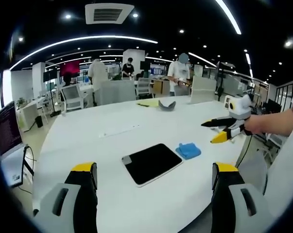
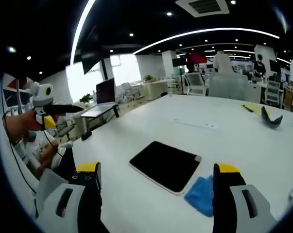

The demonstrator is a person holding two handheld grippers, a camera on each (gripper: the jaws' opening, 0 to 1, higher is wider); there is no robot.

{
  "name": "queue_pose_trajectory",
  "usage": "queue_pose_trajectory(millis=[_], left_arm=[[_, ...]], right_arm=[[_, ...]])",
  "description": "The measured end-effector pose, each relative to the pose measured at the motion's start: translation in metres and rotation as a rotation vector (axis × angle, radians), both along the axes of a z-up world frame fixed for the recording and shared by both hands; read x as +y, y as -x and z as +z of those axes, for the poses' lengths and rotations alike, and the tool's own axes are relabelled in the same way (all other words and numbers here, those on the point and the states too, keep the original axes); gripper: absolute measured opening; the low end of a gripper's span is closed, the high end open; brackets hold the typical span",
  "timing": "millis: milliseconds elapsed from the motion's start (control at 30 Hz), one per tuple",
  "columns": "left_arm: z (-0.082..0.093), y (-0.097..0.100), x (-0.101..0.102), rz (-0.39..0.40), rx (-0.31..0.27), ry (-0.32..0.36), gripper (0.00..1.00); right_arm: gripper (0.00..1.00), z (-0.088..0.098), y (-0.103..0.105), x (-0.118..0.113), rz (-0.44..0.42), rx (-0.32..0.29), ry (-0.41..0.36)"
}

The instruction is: Wipe the mirror surface with the cleaning cloth until all visible marks leave the cleaned area.

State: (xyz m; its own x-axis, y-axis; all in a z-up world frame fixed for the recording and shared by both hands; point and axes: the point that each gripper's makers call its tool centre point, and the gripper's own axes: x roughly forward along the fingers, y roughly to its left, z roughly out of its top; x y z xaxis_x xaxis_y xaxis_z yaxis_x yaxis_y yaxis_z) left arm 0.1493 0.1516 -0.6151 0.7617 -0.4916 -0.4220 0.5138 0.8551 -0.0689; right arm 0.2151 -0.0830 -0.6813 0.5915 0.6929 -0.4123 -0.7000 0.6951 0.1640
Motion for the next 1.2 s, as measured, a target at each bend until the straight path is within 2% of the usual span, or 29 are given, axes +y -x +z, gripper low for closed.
queue_pose_trajectory(millis=[67, 433, 533, 767, 833, 900, 1033, 1200], left_arm=[[0.001, 0.0, 0.0, 0.004, -0.002, 0.005, 0.99], [0.003, 0.003, 0.0, 0.018, -0.006, -0.004, 0.99], [0.004, 0.003, -0.001, 0.017, -0.014, -0.013, 0.99], [0.006, 0.002, -0.003, 0.027, -0.017, -0.019, 0.99], [0.006, 0.002, -0.004, 0.032, -0.015, -0.015, 0.99], [0.009, 0.001, -0.005, 0.046, -0.015, 0.026, 0.99], [0.006, 0.001, -0.006, 0.043, -0.013, -0.017, 0.99], [0.005, 0.001, -0.007, 0.046, -0.007, -0.017, 0.99]], right_arm=[[0.94, -0.004, -0.003, -0.002, -0.005, 0.017, 0.003], [0.91, -0.018, -0.023, -0.01, 0.001, 0.004, 0.029], [0.86, -0.022, -0.029, -0.016, -0.005, -0.027, 0.048], [0.82, -0.033, -0.039, -0.023, 0.004, -0.059, 0.062], [0.82, -0.039, -0.041, -0.025, 0.01, -0.062, 0.084], [0.8, -0.046, -0.045, -0.029, 0.008, -0.067, 0.104], [0.69, -0.06, -0.049, -0.036, 0.007, -0.046, 0.127], [0.68, -0.077, -0.053, -0.042, 0.025, -0.036, 0.16]])
